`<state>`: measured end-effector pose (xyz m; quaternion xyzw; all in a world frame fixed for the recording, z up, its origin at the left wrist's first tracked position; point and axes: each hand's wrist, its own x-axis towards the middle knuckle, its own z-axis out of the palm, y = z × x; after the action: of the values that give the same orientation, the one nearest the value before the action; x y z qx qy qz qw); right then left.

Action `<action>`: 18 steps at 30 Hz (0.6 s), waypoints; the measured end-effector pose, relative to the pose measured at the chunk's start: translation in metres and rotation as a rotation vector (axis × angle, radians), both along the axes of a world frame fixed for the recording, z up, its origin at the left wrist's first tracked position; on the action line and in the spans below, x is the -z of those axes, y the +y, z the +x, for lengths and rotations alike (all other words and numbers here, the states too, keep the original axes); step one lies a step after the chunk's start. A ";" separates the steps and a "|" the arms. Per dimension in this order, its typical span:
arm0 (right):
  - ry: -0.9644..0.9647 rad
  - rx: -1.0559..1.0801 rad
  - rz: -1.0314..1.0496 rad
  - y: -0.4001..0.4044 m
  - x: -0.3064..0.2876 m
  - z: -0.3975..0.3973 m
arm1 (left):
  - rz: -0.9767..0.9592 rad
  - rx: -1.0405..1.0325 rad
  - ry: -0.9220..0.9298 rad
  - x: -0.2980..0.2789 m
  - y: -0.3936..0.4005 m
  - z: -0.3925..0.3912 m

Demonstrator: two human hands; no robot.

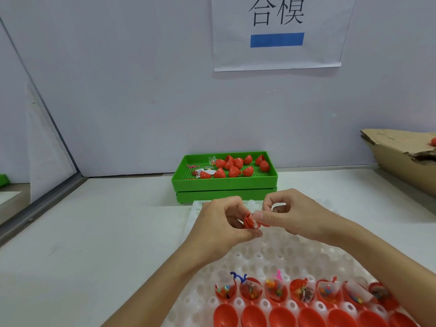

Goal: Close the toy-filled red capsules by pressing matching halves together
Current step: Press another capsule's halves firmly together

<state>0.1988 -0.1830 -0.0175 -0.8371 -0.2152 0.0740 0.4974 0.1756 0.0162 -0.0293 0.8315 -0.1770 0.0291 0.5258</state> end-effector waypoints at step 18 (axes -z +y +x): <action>0.050 -0.052 0.086 -0.002 0.000 0.001 | -0.061 0.104 -0.023 -0.002 0.002 -0.004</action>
<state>0.2003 -0.1851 -0.0174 -0.8070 -0.2271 0.0984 0.5362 0.1713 0.0179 -0.0274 0.8044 -0.2253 0.0167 0.5495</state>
